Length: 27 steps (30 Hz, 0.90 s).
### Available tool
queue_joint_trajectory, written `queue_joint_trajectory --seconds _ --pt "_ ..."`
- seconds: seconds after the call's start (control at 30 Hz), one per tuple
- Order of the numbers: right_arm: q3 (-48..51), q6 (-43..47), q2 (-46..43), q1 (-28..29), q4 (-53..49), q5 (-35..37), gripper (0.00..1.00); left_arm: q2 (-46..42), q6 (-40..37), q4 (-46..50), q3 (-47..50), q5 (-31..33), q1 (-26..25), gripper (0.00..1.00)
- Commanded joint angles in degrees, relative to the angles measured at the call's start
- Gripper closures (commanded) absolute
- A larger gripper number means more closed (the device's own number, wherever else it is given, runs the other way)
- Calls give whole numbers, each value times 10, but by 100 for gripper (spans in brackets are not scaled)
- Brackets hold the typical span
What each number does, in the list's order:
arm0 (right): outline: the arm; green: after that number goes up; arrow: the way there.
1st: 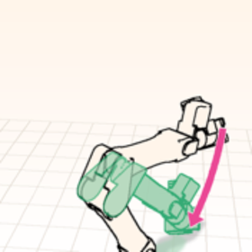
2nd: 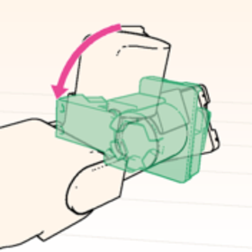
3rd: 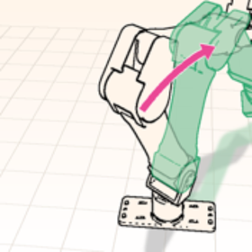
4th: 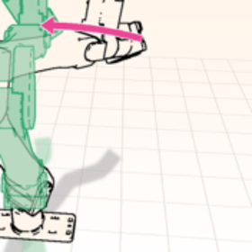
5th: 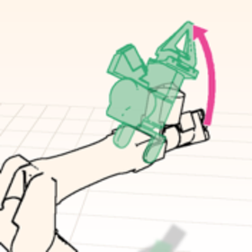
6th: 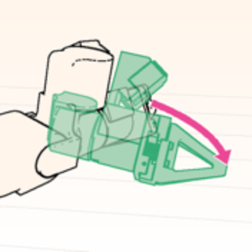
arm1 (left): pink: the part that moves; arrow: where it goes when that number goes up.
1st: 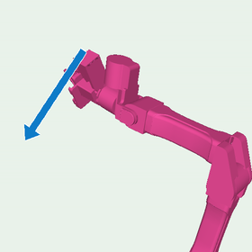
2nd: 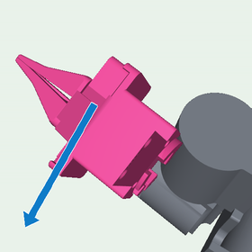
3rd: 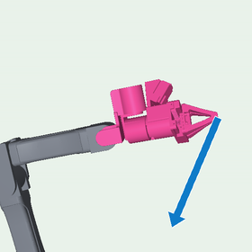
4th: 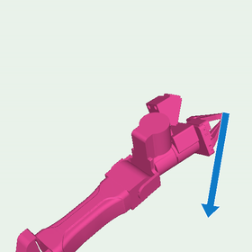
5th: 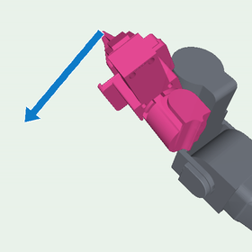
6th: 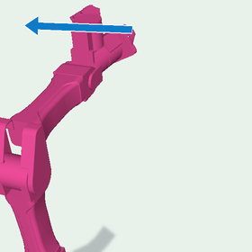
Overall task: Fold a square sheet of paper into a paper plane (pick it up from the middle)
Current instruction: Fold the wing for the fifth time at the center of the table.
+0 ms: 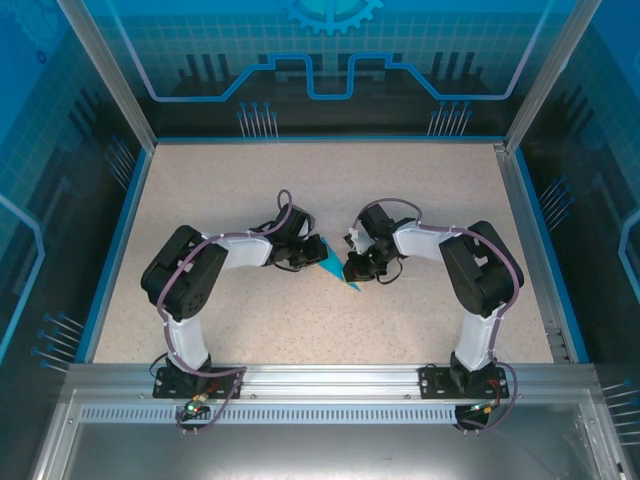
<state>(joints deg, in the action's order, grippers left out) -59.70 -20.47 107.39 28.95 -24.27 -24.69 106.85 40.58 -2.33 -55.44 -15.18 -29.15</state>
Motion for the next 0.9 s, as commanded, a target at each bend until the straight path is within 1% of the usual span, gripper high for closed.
queue_joint_trajectory --seconds 0.0,0.13,0.23,0.33,0.43,0.5,0.6,0.73,0.87 --pt "12 16 40 1 -28 67 91 10 9 40 -10 42 0 88" --pt "12 14 22 -3 -17 67 84 9 18 44 7 57 1 88" --pt "11 3 -9 -2 3 50 79 9 25 41 16 58 1 88" --pt "16 -15 -60 4 31 40 77 11 31 35 21 54 1 88" --pt "8 -20 -88 18 42 36 76 15 34 30 20 50 0 88" --pt "-10 -12 -79 29 31 36 76 16 35 29 18 48 0 88" --pt "-40 0 -34 40 10 36 80 18 34 29 16 48 0 88" --pt "-82 11 26 48 0 8 86 19 31 30 16 46 0 88" --pt "-110 23 55 48 -3 3 88 20 29 32 16 45 0 88"
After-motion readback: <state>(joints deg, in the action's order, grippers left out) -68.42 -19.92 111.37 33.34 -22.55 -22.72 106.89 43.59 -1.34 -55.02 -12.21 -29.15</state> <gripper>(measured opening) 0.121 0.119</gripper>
